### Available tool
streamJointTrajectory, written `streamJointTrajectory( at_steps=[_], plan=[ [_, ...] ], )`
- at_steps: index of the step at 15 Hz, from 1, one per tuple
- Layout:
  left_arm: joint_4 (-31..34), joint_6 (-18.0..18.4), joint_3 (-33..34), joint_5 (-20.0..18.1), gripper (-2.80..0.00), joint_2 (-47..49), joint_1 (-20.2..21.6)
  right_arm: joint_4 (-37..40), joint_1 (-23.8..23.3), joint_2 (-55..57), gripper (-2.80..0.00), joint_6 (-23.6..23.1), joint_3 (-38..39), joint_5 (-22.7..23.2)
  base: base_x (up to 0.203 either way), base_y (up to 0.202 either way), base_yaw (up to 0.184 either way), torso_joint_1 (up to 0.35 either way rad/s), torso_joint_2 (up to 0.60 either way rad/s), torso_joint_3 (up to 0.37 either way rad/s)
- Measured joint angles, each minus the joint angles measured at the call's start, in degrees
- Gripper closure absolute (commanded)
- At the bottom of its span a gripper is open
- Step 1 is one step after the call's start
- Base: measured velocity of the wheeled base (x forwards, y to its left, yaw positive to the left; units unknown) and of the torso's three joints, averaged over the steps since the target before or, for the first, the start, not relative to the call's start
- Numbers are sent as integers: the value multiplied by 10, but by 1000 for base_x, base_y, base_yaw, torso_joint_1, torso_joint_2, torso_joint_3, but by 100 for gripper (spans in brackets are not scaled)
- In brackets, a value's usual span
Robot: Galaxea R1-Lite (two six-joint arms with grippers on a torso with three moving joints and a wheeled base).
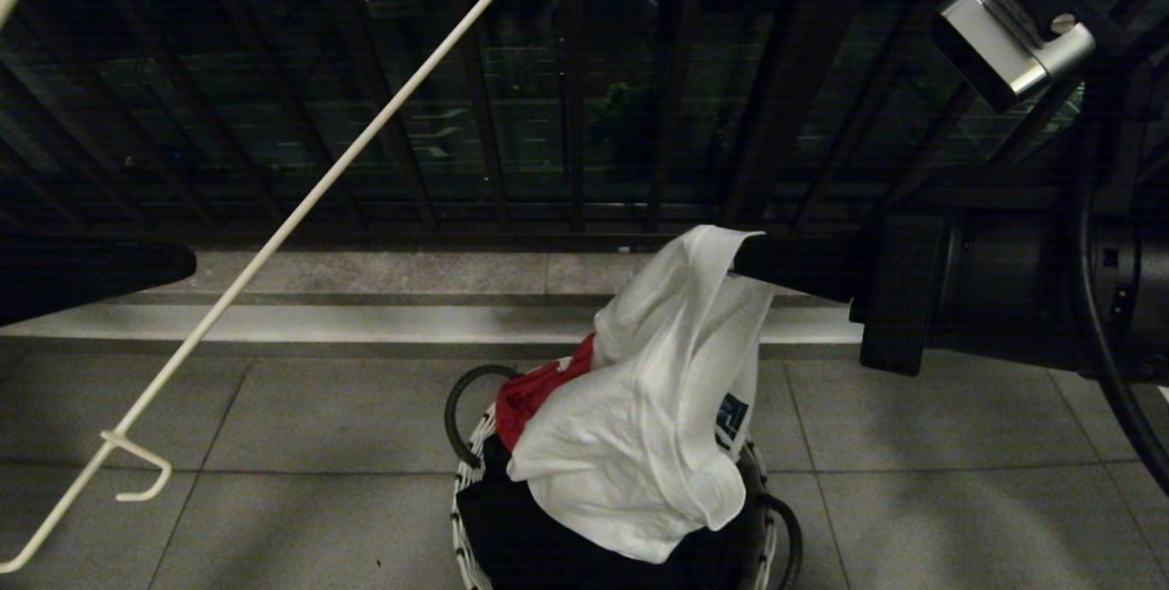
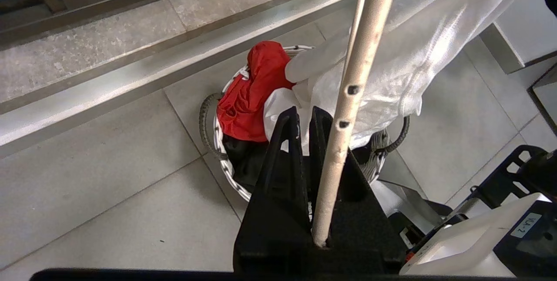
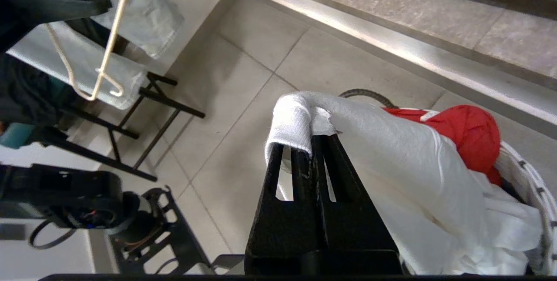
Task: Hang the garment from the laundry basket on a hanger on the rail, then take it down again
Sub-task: Hang the clothes on the clothes rack
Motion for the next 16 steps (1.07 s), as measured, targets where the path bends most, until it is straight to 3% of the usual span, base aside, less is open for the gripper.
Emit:
streamJointTrajectory(
  at_steps=[11,16],
  plan=[
    [-3,0,2,-2,0,11,-2,0,-1,2,0,-1,0,0,0,0,0,0,0,4],
    [-2,0,0,-2,0,13,-1,1,-1,2,0,-1,0,-1,0,0,0,2,3,173]
  ],
)
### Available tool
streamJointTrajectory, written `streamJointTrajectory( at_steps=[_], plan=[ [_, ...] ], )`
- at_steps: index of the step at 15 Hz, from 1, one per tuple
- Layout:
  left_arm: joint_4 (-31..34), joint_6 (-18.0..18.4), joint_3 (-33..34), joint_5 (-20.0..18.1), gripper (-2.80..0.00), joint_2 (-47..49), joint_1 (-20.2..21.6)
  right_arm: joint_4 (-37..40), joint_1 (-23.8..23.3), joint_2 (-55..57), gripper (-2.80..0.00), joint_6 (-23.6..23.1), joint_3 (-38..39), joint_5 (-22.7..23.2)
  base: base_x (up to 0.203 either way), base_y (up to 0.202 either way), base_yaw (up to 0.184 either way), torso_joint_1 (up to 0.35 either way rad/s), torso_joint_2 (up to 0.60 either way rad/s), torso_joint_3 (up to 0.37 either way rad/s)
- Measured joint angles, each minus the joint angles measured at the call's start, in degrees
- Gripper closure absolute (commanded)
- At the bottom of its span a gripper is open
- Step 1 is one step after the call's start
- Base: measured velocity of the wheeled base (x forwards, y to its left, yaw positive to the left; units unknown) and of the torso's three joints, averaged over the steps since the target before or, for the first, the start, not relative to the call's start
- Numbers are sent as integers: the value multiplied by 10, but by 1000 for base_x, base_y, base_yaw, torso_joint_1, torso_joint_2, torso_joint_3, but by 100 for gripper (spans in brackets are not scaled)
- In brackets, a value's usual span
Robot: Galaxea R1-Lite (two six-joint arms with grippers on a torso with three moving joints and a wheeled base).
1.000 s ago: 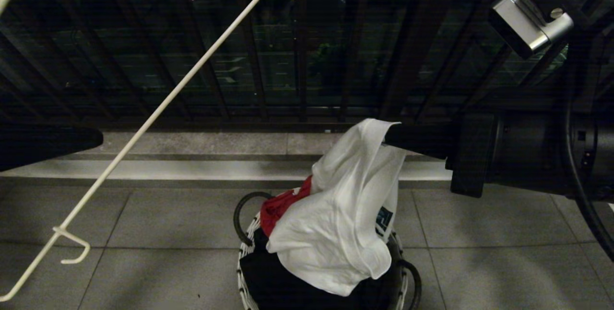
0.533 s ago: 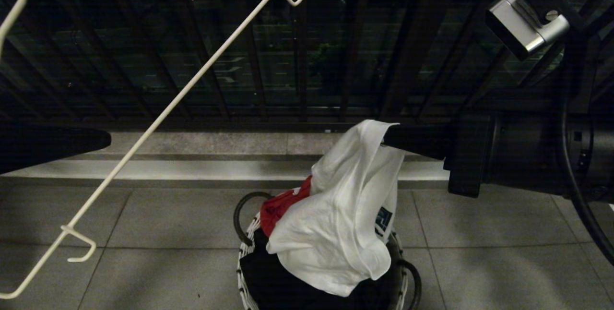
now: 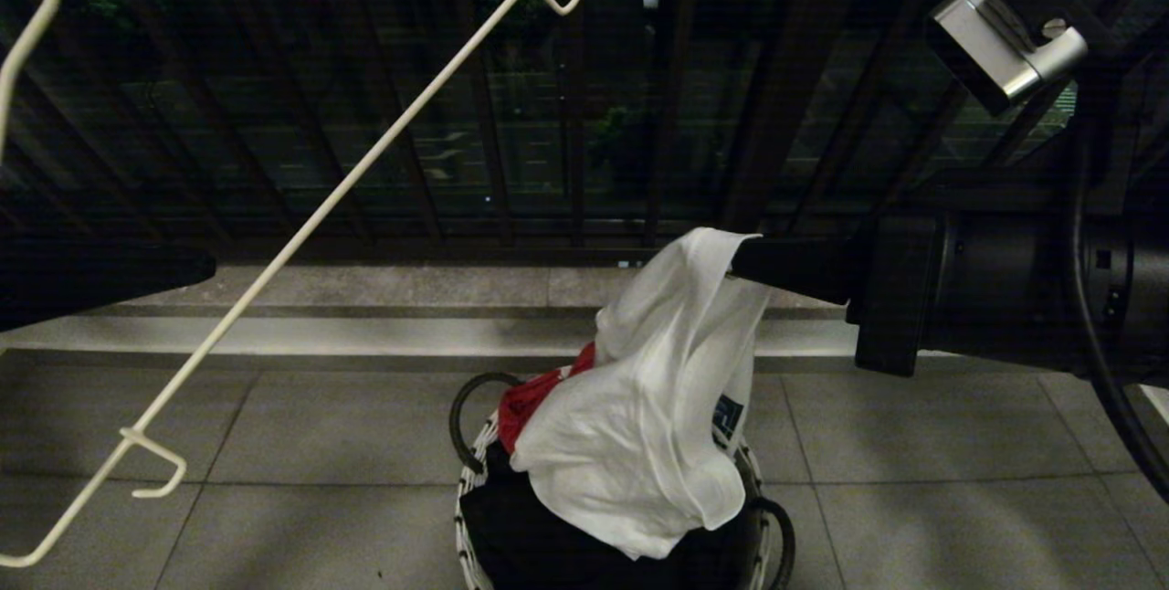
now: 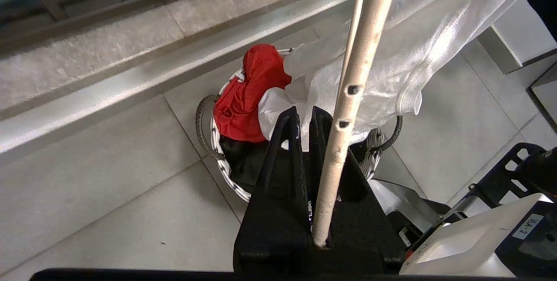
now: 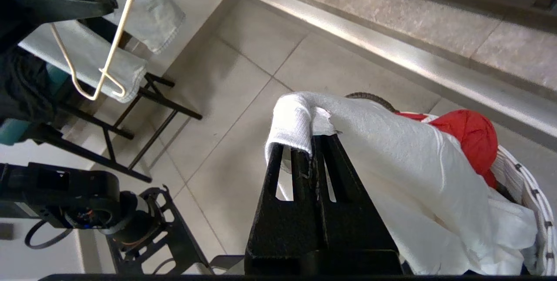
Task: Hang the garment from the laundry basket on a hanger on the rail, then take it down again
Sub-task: Hang the clothes on the clothes rack
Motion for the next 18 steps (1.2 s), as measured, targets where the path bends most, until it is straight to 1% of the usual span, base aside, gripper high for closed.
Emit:
streamJointTrajectory(
  at_steps=[7,18],
  plan=[
    [-1,1,0,1,0,0,0,-1,-1,8,0,0,0,-10,0,0,0,1,3,200],
    [-1,3,4,0,0,-7,0,-13,-13,22,0,-1,-1,-10,0,0,0,2,2,202]
  ],
)
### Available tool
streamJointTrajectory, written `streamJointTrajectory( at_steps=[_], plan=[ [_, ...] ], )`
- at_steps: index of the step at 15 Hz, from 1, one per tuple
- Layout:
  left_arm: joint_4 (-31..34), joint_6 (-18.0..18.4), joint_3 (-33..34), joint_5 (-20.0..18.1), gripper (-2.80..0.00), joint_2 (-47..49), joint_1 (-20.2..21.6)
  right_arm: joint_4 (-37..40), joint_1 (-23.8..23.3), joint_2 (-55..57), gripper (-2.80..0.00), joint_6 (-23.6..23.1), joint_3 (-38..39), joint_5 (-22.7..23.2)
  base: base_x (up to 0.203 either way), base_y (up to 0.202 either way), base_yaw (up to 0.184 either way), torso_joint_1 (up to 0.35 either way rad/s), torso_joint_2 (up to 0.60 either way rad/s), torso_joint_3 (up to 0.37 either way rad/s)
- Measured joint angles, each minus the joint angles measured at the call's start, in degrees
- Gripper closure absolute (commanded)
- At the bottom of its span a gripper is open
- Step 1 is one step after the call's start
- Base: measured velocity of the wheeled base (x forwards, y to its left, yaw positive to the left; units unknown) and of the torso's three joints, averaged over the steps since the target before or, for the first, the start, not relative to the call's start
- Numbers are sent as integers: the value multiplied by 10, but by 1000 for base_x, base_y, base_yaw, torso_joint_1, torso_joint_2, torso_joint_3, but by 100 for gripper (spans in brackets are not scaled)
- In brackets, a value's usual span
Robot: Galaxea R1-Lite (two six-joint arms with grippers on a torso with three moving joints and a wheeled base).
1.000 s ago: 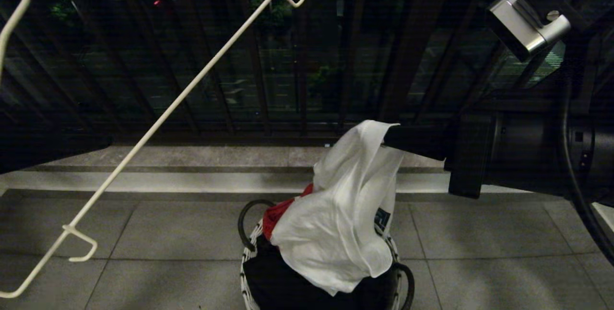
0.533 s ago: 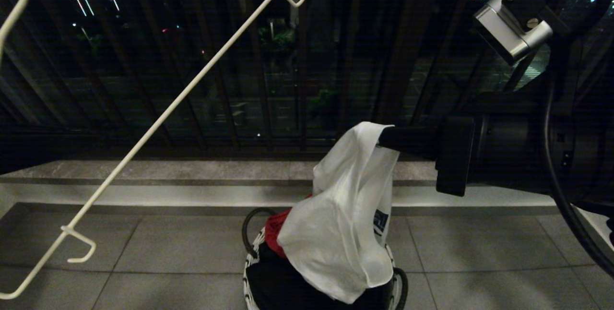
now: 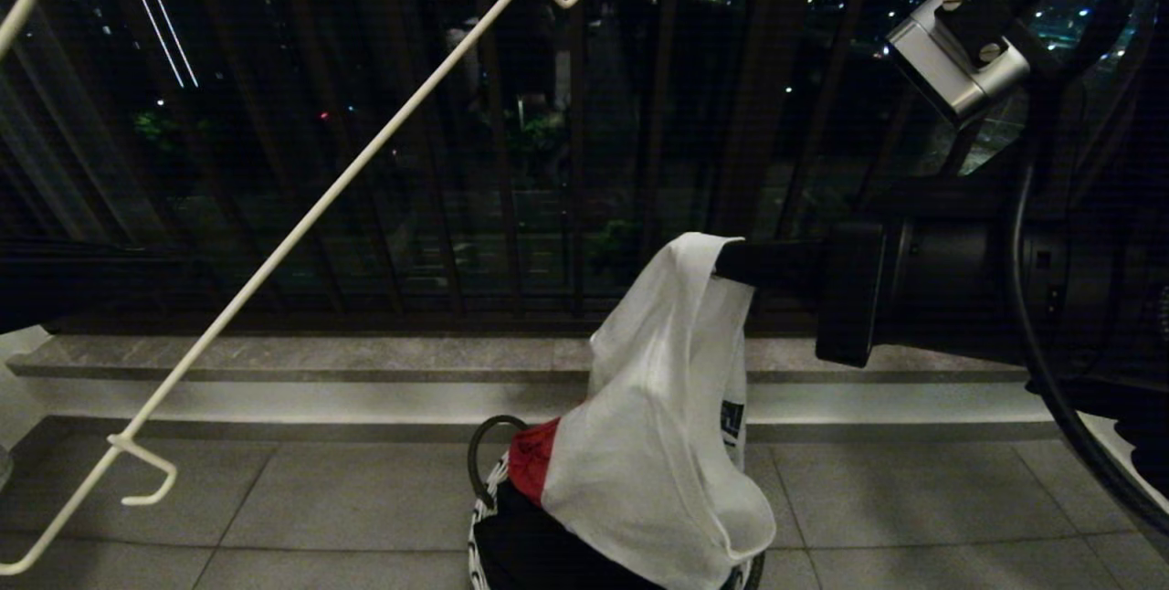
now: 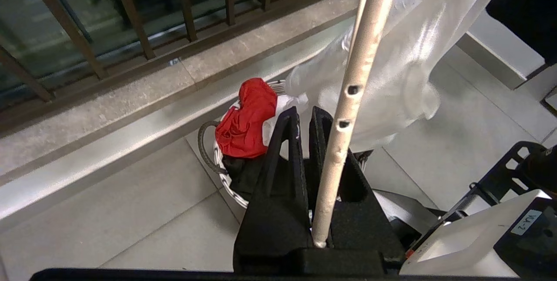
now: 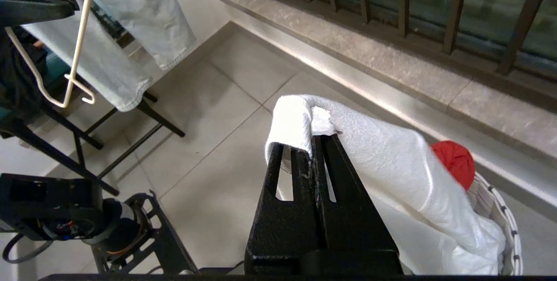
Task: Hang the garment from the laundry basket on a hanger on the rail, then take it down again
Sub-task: Hang the clothes on the clothes rack
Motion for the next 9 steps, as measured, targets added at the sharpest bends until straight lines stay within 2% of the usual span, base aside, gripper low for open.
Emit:
streamJointTrajectory(
  at_steps=[8,9],
  plan=[
    [0,0,2,0,0,0,-1,0,-1,2,0,0,0,1,0,0,0,2,2,202],
    [0,1,3,0,0,0,-1,0,-1,2,0,0,0,1,0,0,0,-3,-46,-12]
  ],
)
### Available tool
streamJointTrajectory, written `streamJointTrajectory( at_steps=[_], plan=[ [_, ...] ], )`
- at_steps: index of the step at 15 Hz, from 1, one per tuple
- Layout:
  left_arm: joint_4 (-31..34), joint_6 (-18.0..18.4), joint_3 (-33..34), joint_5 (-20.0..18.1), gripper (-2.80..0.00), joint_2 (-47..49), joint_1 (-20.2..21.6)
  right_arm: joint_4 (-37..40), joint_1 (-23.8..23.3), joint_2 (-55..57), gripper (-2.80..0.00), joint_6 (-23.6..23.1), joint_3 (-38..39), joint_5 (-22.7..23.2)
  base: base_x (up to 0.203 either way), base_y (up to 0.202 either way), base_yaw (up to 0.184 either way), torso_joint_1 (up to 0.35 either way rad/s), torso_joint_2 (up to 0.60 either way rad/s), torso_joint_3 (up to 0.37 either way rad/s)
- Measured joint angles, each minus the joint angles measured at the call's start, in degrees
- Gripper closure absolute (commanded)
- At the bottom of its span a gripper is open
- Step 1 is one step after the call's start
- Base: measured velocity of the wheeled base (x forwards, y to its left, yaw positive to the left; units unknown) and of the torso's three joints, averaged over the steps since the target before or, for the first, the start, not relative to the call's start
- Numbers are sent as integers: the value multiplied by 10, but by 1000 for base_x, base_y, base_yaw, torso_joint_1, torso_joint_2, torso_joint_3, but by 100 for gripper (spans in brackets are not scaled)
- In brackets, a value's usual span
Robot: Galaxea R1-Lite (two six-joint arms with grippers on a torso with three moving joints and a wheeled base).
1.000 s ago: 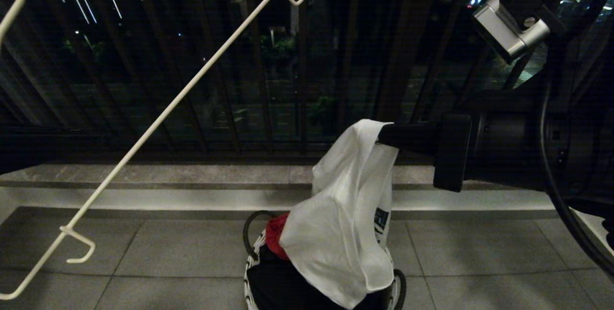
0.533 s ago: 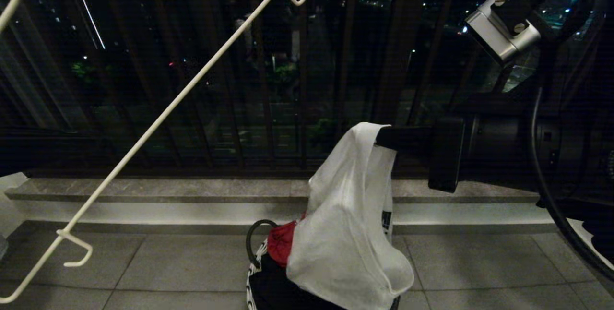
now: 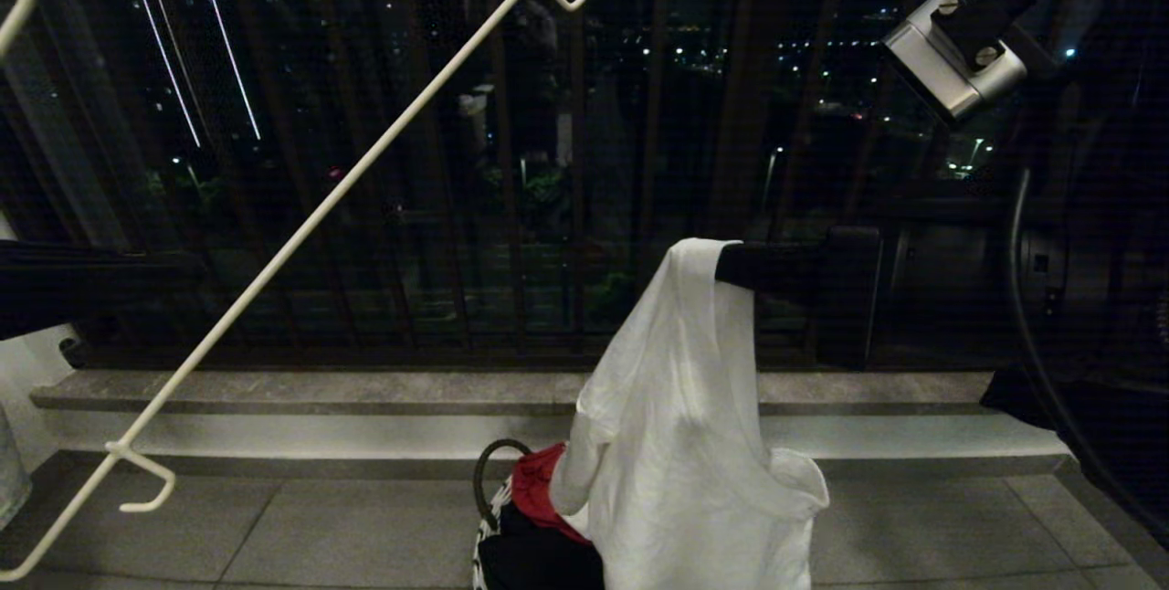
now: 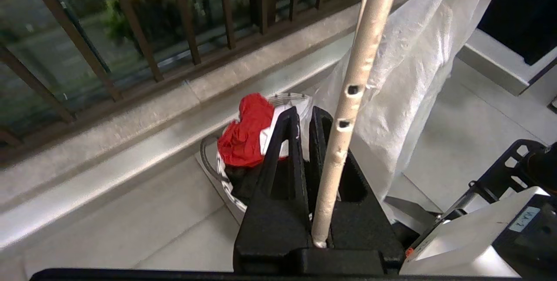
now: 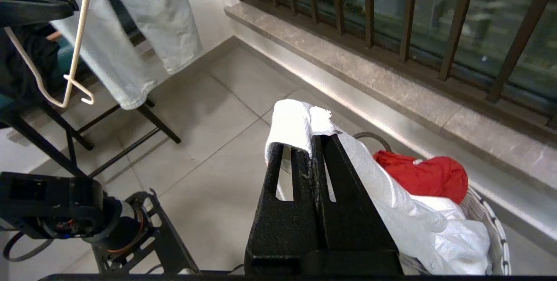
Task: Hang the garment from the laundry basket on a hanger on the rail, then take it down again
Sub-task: Hang the clothes on the clothes rack
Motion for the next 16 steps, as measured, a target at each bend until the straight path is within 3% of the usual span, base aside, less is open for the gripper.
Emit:
streamJointTrajectory(
  at_steps=[7,11,13,16],
  plan=[
    [-1,1,4,0,0,0,0,0,0,4,0,0,0,-1,0,0,0,-1,1,27],
    [1,34,14,7,0,-5,0,4,0,12,0,4,-26,-17,0,0,0,0,0,0],
    [0,36,15,7,0,-6,1,14,0,32,0,4,-62,-48,0,0,0,0,0,0],
    [0,35,13,14,0,-9,1,77,0,80,0,4,-164,-130,0,0,0,0,0,0]
  ],
)
